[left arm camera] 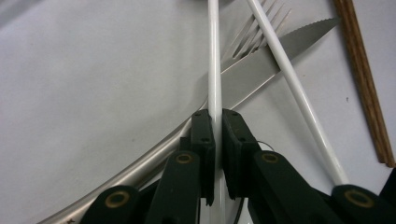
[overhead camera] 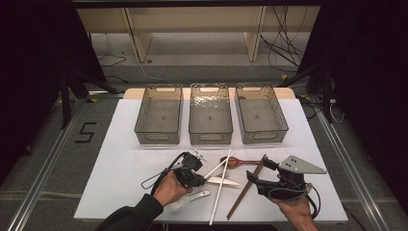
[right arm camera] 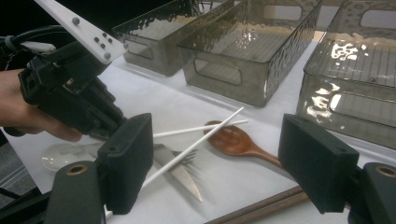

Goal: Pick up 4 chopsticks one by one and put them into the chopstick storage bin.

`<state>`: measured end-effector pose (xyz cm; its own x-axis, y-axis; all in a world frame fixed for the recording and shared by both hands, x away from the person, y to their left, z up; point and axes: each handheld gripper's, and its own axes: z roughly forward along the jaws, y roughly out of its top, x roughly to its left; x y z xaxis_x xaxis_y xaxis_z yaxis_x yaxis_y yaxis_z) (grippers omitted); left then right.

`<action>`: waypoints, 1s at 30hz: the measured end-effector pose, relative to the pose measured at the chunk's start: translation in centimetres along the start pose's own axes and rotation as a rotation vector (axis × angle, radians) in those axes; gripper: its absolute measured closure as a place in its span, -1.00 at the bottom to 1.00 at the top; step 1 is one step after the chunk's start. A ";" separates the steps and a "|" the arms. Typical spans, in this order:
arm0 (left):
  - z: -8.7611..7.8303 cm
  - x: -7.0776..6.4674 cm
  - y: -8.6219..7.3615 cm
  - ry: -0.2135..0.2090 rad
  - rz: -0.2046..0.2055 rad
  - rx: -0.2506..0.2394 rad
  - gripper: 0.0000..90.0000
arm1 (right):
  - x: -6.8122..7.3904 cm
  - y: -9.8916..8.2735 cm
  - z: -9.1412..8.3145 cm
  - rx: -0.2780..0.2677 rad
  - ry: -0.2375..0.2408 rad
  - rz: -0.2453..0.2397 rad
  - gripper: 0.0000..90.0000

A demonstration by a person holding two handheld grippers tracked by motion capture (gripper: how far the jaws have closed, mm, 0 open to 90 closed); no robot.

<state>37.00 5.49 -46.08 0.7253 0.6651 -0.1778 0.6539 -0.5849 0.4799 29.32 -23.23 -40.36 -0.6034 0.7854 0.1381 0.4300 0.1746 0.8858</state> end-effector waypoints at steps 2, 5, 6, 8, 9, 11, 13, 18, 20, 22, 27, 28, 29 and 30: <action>-0.1 0.2 0.0 0.002 -0.006 -0.002 0.86 | 0.0 0.0 0.0 -0.002 0.000 0.001 -0.39; -0.2 0.3 0.0 0.000 -0.009 -0.003 0.86 | 0.0 0.0 0.0 -0.002 -0.001 -0.001 -0.39; -0.3 0.4 0.0 0.002 -0.004 0.000 0.86 | 0.0 0.0 0.0 -0.001 0.000 0.000 -0.39; -0.4 0.5 0.0 0.003 -0.009 0.000 0.86 | 0.0 0.0 0.0 -0.001 0.000 -0.001 -0.39; -0.4 0.6 0.0 0.009 -0.010 -0.003 0.86 | 0.0 0.0 0.0 0.000 0.000 -0.001 -0.39; -0.6 0.8 0.0 0.025 -0.002 -0.003 0.86 | 0.0 0.0 0.0 -0.001 -0.001 -0.001 -0.39; -0.9 1.0 0.0 0.029 -0.007 -0.009 0.86 | 0.0 0.0 0.0 0.000 -0.001 0.000 -0.39; -1.4 1.5 -0.1 0.021 -0.015 -0.021 0.86 | 0.1 0.0 0.0 0.000 0.001 -0.003 -0.39; -1.6 1.5 0.0 0.019 -0.014 -0.030 0.87 | 0.1 0.0 0.0 -0.001 0.001 -0.002 -0.39; -1.9 1.6 0.0 0.018 -0.013 -0.032 0.86 | 0.0 0.0 0.0 0.000 0.001 -0.002 -0.39; -2.8 1.8 0.1 0.010 -0.009 -0.050 0.87 | 0.1 0.0 0.0 0.000 0.001 -0.001 -0.39; -3.1 1.8 0.1 0.009 -0.005 -0.057 0.87 | 0.1 0.0 0.0 -0.001 0.000 -0.001 -0.39; -3.3 1.8 0.2 0.006 -0.008 -0.064 0.86 | 0.1 0.0 0.0 -0.001 0.001 -0.001 -0.39; -3.5 1.9 0.2 0.005 -0.006 -0.069 0.87 | 0.0 0.0 0.0 0.000 0.000 -0.001 -0.39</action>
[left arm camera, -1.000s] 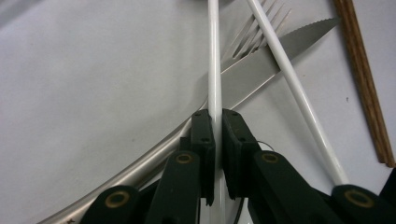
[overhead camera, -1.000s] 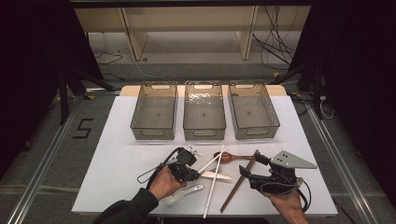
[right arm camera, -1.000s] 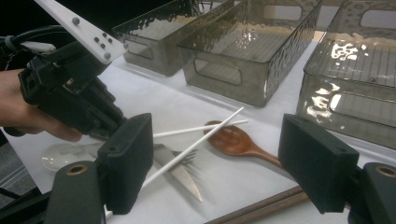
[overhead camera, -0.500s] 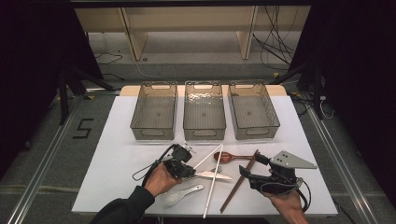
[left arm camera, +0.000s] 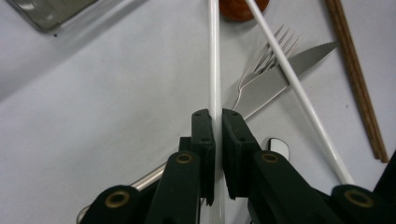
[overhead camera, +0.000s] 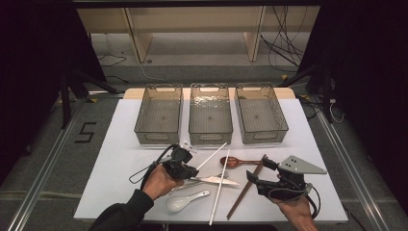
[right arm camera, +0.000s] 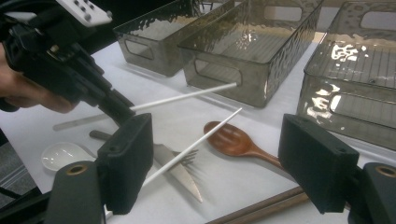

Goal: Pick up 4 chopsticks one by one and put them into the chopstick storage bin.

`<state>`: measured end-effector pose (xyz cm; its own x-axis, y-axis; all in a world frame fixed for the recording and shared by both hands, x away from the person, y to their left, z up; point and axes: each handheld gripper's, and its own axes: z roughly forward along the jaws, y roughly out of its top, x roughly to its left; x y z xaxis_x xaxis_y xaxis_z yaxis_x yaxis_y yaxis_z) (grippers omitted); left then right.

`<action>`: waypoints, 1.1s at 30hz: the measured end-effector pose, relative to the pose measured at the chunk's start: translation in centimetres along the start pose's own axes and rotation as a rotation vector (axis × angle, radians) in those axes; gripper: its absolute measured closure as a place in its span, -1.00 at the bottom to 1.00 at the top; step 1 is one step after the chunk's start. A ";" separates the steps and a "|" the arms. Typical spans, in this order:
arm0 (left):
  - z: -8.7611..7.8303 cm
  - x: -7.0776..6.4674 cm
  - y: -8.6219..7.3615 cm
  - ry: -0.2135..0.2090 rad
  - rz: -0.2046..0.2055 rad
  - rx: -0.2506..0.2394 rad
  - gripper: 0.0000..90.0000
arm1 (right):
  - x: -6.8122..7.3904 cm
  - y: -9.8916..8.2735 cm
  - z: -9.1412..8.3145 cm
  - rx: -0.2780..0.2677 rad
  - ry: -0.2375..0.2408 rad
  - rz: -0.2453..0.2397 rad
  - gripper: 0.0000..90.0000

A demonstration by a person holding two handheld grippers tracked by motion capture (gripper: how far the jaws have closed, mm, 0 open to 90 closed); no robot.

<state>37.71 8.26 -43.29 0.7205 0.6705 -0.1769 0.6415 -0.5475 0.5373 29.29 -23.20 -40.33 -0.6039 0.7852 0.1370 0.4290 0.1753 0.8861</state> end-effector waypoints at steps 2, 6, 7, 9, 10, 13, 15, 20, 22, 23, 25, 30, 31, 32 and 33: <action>-0.3 0.1 0.1 -0.001 -0.003 -0.013 0.87 | 0.0 0.0 0.0 0.000 0.000 0.000 -0.39; -0.9 0.3 0.2 -0.001 -0.001 -0.027 0.87 | 0.0 0.0 0.0 0.000 -0.001 0.000 -0.39; -1.0 0.4 0.3 -0.003 -0.007 -0.032 0.87 | 0.0 0.0 0.0 -0.002 -0.001 0.001 -0.39; -1.4 0.6 0.4 -0.002 -0.012 -0.049 0.86 | 0.0 0.0 0.0 -0.001 -0.001 0.001 -0.39; -1.6 0.7 0.4 -0.002 -0.015 -0.053 0.86 | 0.0 0.0 0.0 -0.001 -0.001 0.000 -0.39; -2.2 1.2 0.6 0.004 -0.026 -0.074 0.86 | 0.0 0.0 0.0 -0.002 -0.001 0.001 -0.39; -2.5 1.7 0.7 0.010 -0.032 -0.087 0.86 | -0.1 0.0 0.0 -0.001 -0.002 0.000 -0.39; -3.8 2.9 1.1 0.024 -0.051 -0.125 0.86 | -0.1 0.0 0.0 0.000 0.000 0.005 -0.39; -4.4 3.5 1.3 0.029 -0.063 -0.143 0.86 | -0.1 0.0 0.0 -0.001 0.001 0.010 -0.39; -4.7 3.8 1.3 0.036 -0.073 -0.156 0.86 | -0.2 0.0 0.0 -0.002 0.001 0.010 -0.39; -5.5 4.4 1.5 0.042 -0.076 -0.174 0.86 | -0.2 -0.1 0.0 -0.002 0.001 0.011 -0.39; -7.0 5.6 2.0 0.070 -0.089 -0.220 0.86 | -0.3 -0.1 0.0 -0.002 0.004 0.016 -0.39; -7.2 6.0 2.1 0.074 -0.095 -0.227 0.86 | -0.3 -0.1 0.0 -0.003 0.004 0.019 -0.39; -7.4 6.4 2.2 0.076 -0.096 -0.230 0.86 | -0.4 -0.1 0.0 -0.004 0.004 0.019 -0.39; -7.5 6.7 2.3 0.077 -0.103 -0.239 0.86 | -0.4 -0.1 0.0 -0.006 0.005 0.018 -0.39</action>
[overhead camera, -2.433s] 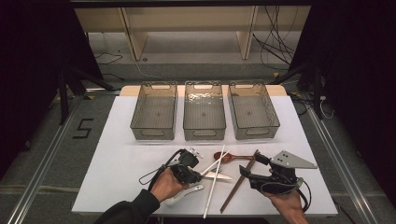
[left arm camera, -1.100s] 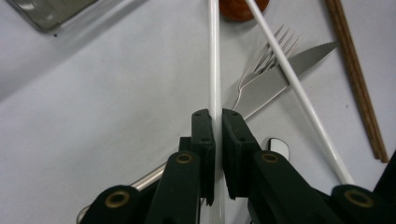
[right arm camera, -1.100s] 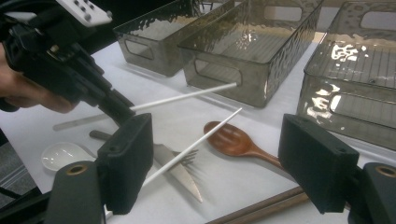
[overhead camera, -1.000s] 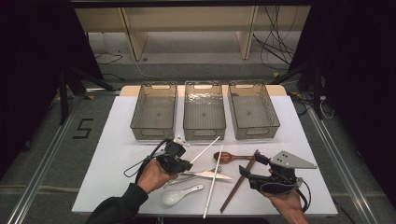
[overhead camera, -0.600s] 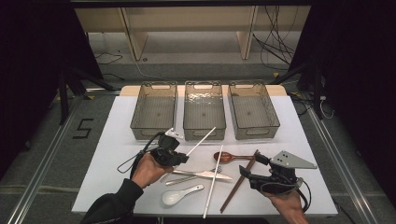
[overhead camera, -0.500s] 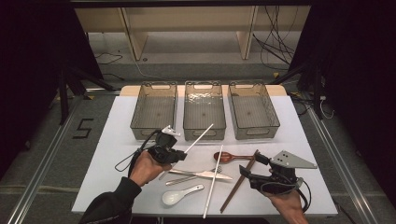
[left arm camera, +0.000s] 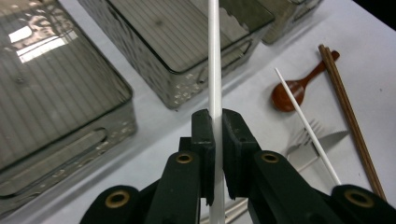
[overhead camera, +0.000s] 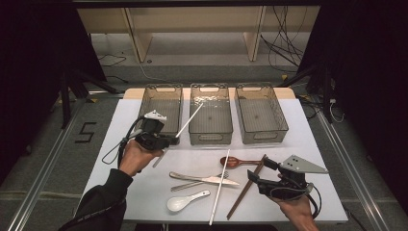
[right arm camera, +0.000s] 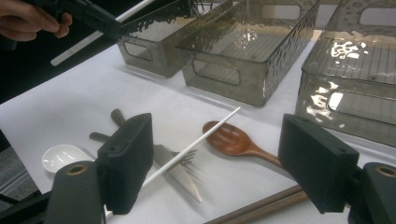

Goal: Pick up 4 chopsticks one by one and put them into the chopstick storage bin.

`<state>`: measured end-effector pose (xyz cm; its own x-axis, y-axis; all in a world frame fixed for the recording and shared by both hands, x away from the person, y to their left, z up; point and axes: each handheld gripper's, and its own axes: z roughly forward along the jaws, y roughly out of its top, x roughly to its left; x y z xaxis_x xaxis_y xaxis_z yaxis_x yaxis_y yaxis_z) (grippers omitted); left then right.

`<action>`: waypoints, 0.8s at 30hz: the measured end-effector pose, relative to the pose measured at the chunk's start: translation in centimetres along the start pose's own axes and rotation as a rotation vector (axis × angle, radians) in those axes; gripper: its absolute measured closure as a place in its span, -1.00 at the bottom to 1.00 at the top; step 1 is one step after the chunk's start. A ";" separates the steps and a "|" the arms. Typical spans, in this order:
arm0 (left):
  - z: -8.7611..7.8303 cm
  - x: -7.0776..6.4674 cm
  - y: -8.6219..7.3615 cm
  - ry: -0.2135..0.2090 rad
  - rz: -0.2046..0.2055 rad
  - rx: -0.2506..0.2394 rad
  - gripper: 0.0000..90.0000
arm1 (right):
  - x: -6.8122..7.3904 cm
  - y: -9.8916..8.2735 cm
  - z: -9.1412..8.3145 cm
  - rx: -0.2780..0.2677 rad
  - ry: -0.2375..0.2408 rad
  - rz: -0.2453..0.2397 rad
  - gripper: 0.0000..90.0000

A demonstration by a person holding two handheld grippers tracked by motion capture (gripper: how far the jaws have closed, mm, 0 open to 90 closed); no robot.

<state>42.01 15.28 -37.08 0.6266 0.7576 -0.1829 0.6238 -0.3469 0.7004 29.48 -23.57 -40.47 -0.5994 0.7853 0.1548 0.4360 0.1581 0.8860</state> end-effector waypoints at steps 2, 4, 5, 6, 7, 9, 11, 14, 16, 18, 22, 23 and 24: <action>0.0 0.9 0.3 0.002 -0.010 -0.016 0.86 | 0.0 0.0 0.0 0.002 0.001 0.004 -0.39; 0.0 1.8 0.7 0.015 -0.017 -0.028 0.86 | 0.0 0.0 0.1 0.005 0.002 0.005 -0.39; 0.0 2.2 1.0 0.025 -0.020 -0.037 0.86 | 0.0 0.0 0.0 0.004 0.002 0.004 -0.39; -0.1 2.6 1.2 0.032 -0.021 -0.042 0.86 | 0.0 0.0 0.0 0.003 0.001 0.001 -0.39; -0.1 3.0 1.5 0.037 -0.027 -0.052 0.86 | 0.0 0.0 0.0 0.001 0.001 0.002 -0.39; 0.0 3.9 1.9 0.055 -0.038 -0.056 0.86 | 0.0 0.0 0.0 0.003 0.002 0.004 -0.39; 0.1 5.0 2.3 0.075 -0.046 -0.066 0.86 | 0.0 0.0 0.1 0.004 0.005 0.005 -0.39; 0.2 6.5 2.8 0.106 -0.053 -0.071 0.86 | 0.1 0.0 0.1 0.005 0.004 0.005 -0.39; 0.2 7.4 3.0 0.119 -0.060 -0.080 0.86 | 0.0 0.0 0.0 0.003 0.004 0.005 -0.39; 0.3 8.2 3.2 0.130 -0.073 -0.082 0.86 | 0.0 0.0 0.1 0.003 0.005 0.005 -0.39; 0.4 9.6 3.6 0.156 -0.080 -0.086 0.86 | 0.0 0.0 0.1 0.005 0.005 0.005 -0.39; 0.4 9.9 3.7 0.159 -0.084 -0.088 0.86 | 0.0 0.0 0.1 0.005 0.005 0.006 -0.39; 0.4 10.2 3.8 0.162 -0.088 -0.091 0.86 | 0.0 0.0 0.1 0.004 0.005 0.006 -0.39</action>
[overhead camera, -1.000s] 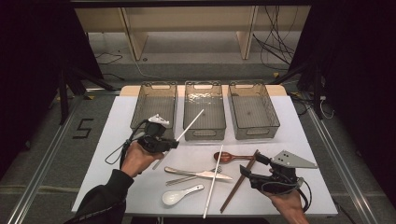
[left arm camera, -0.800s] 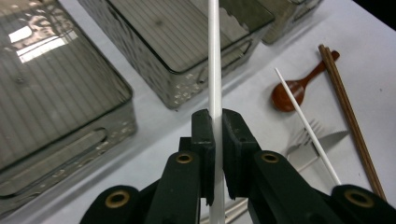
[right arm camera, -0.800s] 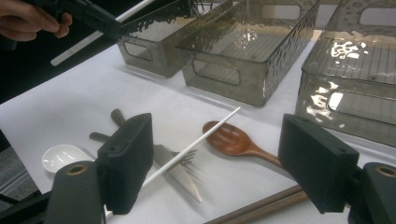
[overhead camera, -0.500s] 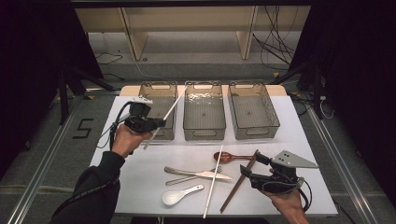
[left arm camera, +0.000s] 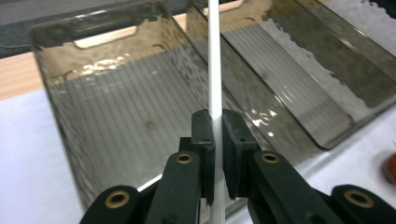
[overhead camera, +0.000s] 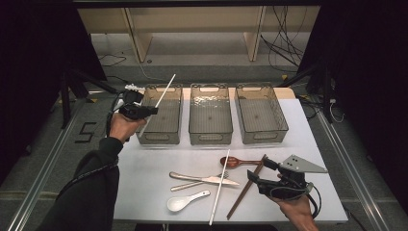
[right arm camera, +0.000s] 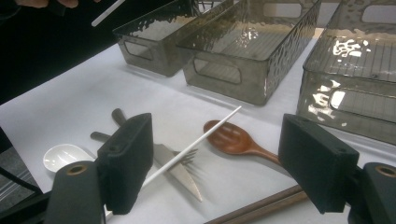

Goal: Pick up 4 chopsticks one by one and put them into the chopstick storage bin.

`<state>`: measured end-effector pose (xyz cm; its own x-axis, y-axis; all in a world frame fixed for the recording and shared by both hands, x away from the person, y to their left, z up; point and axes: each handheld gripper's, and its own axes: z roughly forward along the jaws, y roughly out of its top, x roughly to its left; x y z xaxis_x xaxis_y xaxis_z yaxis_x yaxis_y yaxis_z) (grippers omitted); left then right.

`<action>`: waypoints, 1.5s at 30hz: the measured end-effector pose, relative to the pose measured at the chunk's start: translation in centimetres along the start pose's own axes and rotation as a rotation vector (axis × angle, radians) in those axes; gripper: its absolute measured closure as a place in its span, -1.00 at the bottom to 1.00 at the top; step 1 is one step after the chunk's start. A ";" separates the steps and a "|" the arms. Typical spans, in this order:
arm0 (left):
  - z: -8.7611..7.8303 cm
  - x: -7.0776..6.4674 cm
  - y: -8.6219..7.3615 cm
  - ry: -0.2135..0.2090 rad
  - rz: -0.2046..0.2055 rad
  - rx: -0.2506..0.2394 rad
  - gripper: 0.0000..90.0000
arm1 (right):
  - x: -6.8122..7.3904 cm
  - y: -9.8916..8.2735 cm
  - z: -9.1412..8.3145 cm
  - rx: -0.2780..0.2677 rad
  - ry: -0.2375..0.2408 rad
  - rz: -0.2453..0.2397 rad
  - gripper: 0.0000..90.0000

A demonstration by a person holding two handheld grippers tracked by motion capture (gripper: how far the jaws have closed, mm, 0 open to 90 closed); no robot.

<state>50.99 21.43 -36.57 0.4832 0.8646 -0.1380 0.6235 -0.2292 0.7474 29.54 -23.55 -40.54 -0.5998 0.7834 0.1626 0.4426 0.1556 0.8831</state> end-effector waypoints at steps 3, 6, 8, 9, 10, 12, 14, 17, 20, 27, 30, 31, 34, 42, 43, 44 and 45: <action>0.3 0.7 0.2 0.014 0.000 0.002 0.86 | 0.0 0.0 0.0 0.000 0.000 0.000 -0.39; 0.5 1.4 0.5 0.012 -0.021 -0.012 0.86 | 0.0 0.0 0.0 -0.002 0.001 0.000 -0.39; 0.7 1.7 0.7 0.017 -0.024 -0.014 0.86 | 0.0 0.0 0.0 -0.002 0.001 0.002 -0.39; 0.9 1.8 0.8 0.026 -0.020 -0.012 0.86 | 0.0 0.0 -0.1 -0.003 0.002 0.003 -0.39; 1.1 2.0 0.8 0.032 -0.018 -0.009 0.86 | 0.0 0.0 -0.1 -0.003 0.002 0.003 -0.39; 1.4 2.3 0.9 0.037 -0.021 -0.006 0.86 | 0.0 0.1 -0.1 -0.004 0.004 0.003 -0.39; 1.7 2.6 1.0 0.043 -0.033 -0.007 0.86 | 0.0 0.1 -0.1 -0.003 0.005 0.003 -0.39; 2.0 2.7 1.2 0.048 -0.045 -0.015 0.86 | 0.0 0.1 -0.1 -0.003 0.007 0.004 -0.39; 2.4 2.9 1.4 0.063 -0.031 -0.008 0.86 | 0.0 0.0 -0.1 -0.002 0.008 0.006 -0.39; 3.4 3.0 1.4 0.070 -0.006 0.012 0.86 | 0.0 0.0 -0.1 -0.003 0.011 0.005 -0.39; 3.7 3.0 1.2 0.074 0.004 0.023 0.86 | 0.0 0.0 -0.1 -0.003 0.011 0.005 -0.39; 3.7 3.0 1.2 0.078 0.011 0.022 0.86 | 0.0 0.0 -0.1 -0.003 0.011 0.005 -0.39; 3.7 3.2 1.1 0.079 0.023 0.028 0.86 | -0.1 0.0 -0.1 -0.004 0.011 0.004 -0.39; 4.4 3.3 0.7 0.098 0.033 0.053 0.86 | 0.0 0.1 -0.1 -0.004 0.012 0.000 -0.39; 4.5 3.3 0.6 0.099 0.035 0.056 0.86 | 0.0 0.1 -0.1 -0.003 0.012 0.000 -0.39; 4.6 3.3 0.6 0.101 0.040 0.061 0.86 | 0.0 0.1 -0.1 -0.004 0.013 0.001 -0.39; 4.7 3.2 0.6 0.103 0.040 0.064 0.86 | 0.0 0.1 -0.1 -0.003 0.013 0.002 -0.39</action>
<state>55.80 21.97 -39.57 0.4448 0.8947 -0.0395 0.6446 -0.2892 0.7078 29.53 -23.61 -40.45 -0.6075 0.7759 0.1704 0.4421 0.1520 0.8840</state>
